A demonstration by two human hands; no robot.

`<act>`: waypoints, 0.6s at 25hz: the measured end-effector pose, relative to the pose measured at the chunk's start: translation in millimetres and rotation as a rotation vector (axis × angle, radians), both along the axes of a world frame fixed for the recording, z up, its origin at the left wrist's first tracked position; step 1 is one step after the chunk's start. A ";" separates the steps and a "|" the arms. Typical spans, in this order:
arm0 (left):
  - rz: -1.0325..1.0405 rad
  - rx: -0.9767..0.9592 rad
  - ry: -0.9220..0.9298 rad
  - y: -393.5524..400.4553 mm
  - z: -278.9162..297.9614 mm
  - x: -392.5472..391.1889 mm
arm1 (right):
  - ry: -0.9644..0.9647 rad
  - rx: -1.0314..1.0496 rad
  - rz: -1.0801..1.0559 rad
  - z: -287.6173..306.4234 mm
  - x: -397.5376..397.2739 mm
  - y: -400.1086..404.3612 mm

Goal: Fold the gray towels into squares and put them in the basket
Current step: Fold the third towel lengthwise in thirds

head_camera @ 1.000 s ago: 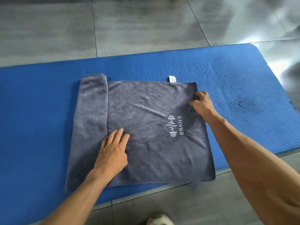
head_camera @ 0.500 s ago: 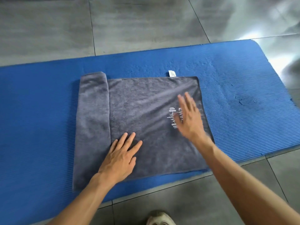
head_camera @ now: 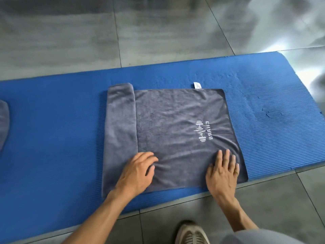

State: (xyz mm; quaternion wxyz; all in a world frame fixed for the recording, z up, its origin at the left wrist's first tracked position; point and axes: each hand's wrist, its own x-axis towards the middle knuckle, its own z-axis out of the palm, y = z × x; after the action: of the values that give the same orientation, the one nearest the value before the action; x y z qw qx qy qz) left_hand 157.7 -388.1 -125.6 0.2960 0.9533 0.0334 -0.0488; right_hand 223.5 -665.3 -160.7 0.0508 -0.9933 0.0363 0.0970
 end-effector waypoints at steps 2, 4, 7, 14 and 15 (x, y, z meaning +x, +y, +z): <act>0.287 0.090 -0.031 20.0 -5.0 -4.0 | -0.084 0.082 0.213 10.6 -2.9 31.2; 0.406 0.143 0.094 36.8 -9.8 -17.6 | -0.135 0.246 0.470 19.9 -14.3 79.1; 0.295 0.205 0.117 53.5 -15.2 -43.3 | -0.052 0.388 0.759 23.2 -47.0 146.6; 0.738 -0.060 0.097 61.2 -15.5 -47.7 | 0.011 0.300 0.949 18.7 -95.2 177.5; 0.793 -0.124 0.106 63.8 -14.3 -43.0 | 0.011 0.280 0.955 19.2 -92.9 177.9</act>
State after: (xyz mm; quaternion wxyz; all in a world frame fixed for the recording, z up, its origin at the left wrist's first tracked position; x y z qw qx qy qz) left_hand 114.6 -324.3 -139.9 0.3465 0.8431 0.4109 0.0183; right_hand 130.6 -487.4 -141.5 0.1331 -0.8822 -0.4358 0.1187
